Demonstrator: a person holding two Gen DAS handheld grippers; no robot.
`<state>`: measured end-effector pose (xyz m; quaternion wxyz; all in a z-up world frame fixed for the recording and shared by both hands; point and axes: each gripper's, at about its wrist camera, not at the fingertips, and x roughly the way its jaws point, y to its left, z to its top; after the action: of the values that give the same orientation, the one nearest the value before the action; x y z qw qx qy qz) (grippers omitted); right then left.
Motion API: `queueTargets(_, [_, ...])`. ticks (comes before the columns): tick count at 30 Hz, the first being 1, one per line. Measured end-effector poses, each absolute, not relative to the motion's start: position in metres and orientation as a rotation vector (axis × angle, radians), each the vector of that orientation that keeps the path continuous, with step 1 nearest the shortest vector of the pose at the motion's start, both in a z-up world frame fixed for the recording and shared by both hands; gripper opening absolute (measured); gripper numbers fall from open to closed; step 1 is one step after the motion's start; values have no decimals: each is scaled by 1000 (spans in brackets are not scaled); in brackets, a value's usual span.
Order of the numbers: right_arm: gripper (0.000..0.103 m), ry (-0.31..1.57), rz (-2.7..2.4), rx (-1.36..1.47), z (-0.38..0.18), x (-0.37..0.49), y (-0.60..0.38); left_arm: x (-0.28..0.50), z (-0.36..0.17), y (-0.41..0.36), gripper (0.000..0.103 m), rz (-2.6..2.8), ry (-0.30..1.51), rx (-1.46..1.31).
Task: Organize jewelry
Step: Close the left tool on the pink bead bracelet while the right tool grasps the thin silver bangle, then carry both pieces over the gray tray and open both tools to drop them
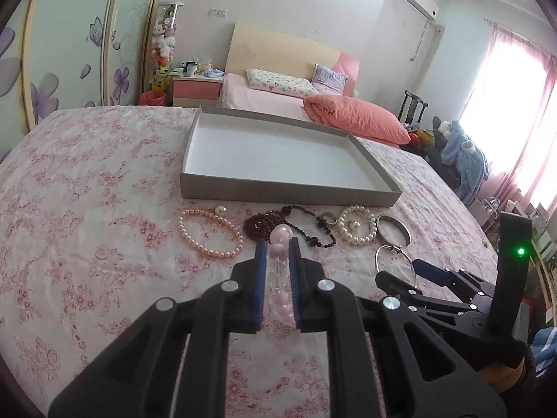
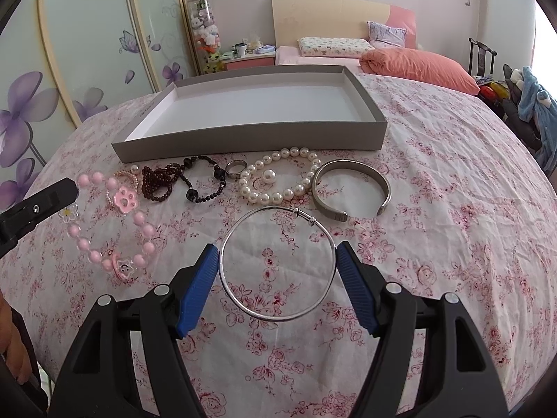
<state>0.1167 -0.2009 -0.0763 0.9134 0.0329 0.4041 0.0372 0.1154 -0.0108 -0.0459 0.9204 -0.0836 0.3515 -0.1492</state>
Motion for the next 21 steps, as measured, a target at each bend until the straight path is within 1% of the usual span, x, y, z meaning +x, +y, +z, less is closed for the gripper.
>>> queueTargets(9, [70, 791, 86, 84, -70, 112, -203, 105, -33, -13, 13, -335, 671, -167])
queueTargets(21, [70, 623, 74, 95, -38, 104, -206, 99, -19, -15, 13, -300, 620, -154])
